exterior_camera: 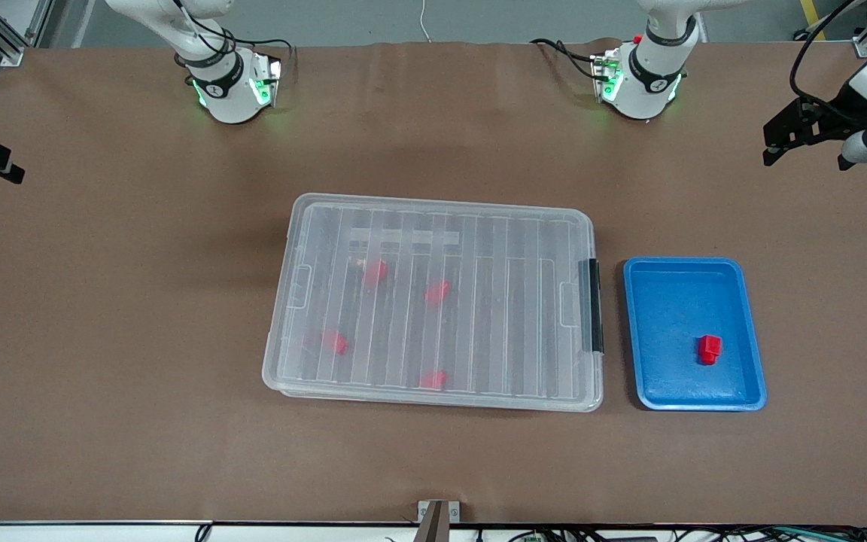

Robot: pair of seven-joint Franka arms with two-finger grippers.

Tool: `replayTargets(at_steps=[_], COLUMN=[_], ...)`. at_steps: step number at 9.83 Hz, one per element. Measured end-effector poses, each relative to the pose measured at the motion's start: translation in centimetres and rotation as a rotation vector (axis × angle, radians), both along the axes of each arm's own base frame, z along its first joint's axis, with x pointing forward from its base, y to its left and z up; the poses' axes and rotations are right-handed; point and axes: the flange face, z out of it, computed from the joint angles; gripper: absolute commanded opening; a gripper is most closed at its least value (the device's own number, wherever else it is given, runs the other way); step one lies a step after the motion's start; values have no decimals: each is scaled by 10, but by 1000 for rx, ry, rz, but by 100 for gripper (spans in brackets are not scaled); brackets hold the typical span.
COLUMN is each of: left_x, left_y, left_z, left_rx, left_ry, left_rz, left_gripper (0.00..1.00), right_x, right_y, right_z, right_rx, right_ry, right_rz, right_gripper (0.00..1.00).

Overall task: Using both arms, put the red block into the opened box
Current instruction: 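Move both grippers out from the rest pose toward the table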

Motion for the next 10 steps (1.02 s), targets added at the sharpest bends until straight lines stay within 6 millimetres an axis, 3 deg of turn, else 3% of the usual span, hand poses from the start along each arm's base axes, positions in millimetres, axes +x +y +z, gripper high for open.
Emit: replayTargets(at_steps=[4, 6, 8, 10], left_x=[3, 18, 53, 92], left_y=[2, 9, 28, 44], left_z=[-3, -26, -76, -139], left_rx=[-2, -6, -24, -9], left_ry=[5, 50, 99, 113], left_rz=[3, 15, 42, 51], left_gripper=[100, 100, 100, 100], right_x=[0, 9, 38, 83], right_y=[1, 19, 68, 135], right_z=[0, -2, -28, -97], right_rx=[1, 65, 126, 124], right_ry=[-1, -28, -49, -45], right_rz=[1, -32, -20, 52], right_gripper=[100, 100, 100, 100])
